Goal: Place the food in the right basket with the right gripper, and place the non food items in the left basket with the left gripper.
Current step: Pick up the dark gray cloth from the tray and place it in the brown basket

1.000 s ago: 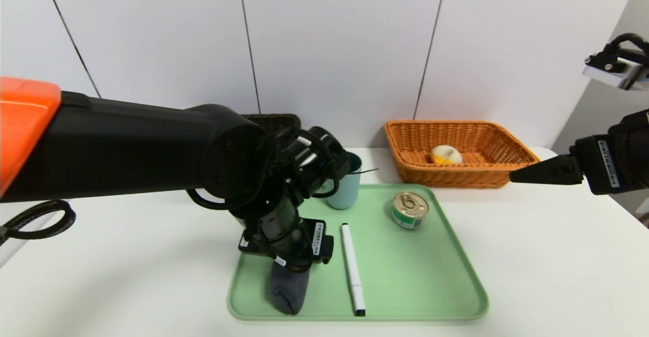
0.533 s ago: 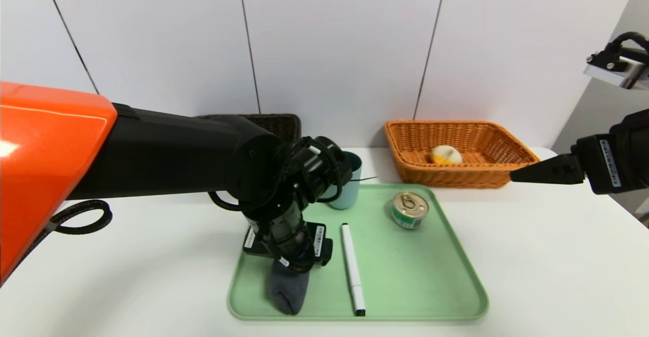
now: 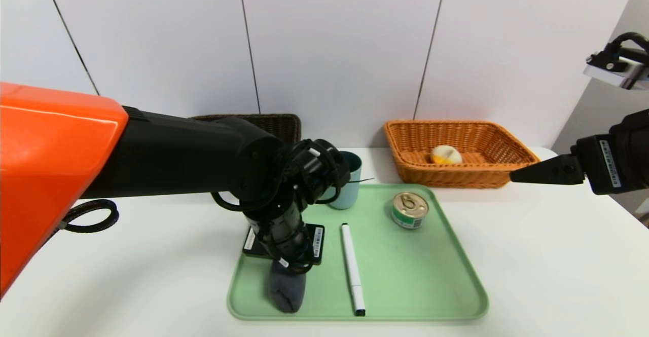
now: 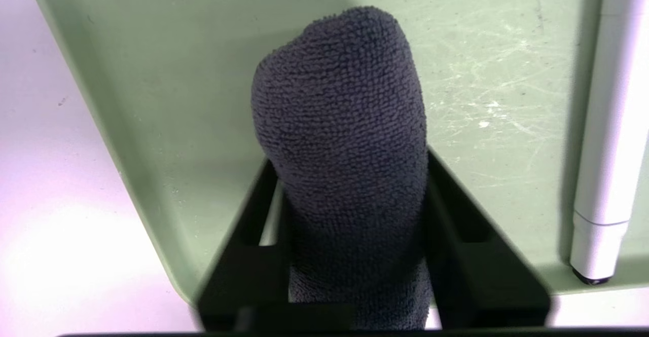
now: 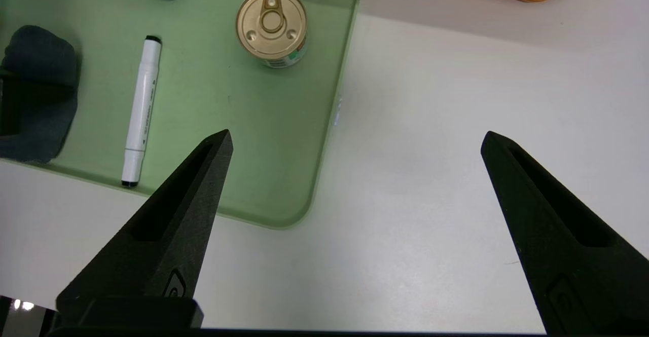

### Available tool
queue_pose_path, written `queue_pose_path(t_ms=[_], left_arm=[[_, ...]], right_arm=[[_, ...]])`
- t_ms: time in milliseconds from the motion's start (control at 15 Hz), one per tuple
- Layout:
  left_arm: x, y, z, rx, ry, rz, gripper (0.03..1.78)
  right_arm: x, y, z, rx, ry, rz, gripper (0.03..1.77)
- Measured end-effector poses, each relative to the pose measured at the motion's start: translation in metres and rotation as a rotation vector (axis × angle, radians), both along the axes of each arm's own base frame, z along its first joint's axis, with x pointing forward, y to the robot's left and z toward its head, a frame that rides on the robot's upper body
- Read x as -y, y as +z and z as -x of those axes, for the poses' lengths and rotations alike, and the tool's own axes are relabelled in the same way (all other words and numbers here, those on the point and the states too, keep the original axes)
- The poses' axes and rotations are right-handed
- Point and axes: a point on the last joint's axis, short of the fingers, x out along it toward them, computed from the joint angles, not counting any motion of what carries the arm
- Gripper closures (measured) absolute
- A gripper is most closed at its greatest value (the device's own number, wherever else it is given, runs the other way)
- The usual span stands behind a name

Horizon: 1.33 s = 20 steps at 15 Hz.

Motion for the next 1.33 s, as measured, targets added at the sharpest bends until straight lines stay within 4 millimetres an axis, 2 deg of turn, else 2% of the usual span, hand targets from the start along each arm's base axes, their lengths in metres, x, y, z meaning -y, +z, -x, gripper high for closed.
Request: queue_pose_path(t_ms=[67,267,467,600,733,867,933,1133,1333], left_arm=[[-0.001,0.002,0.000,-0.005,-0.007,0.014,1.56],[-0.005,0.017,0.000,-0.024,-0.026,0.096,1.56],[-0.010,0.048,0.003,0.023,-0.025,0.144,1.56],[-0.022,0.079,0.002,0.088,0.000,0.197,1.56],[-0.043,0.109,-0.006,0.179,0.056,0.261,1.56],[-0.075,0.141,-0.018,0.301,0.130,0.320,1.56],[-0.092,0.151,-0.024,0.352,0.155,0.323,1.56],[-0.142,0.161,-0.043,0.442,0.253,0.275,1.56],[-0.173,0.154,-0.073,0.511,0.318,0.236,1.56]], right_arm=[[0.000,0.000,0.000,-0.001,0.000,-0.001,0.10],[0.000,-0.001,0.000,-0.006,-0.003,0.000,0.10],[0.001,-0.001,-0.001,-0.010,-0.011,0.002,0.10],[0.002,-0.002,-0.002,-0.014,-0.018,0.005,0.10],[0.003,-0.003,-0.003,-0.020,-0.031,0.003,0.10],[0.004,-0.005,-0.005,-0.028,-0.046,-0.005,0.10],[0.004,-0.005,-0.006,-0.029,-0.047,-0.006,0.10],[0.003,-0.007,-0.009,-0.036,-0.052,-0.013,0.10],[0.002,-0.007,-0.010,-0.039,-0.063,-0.025,0.10]])
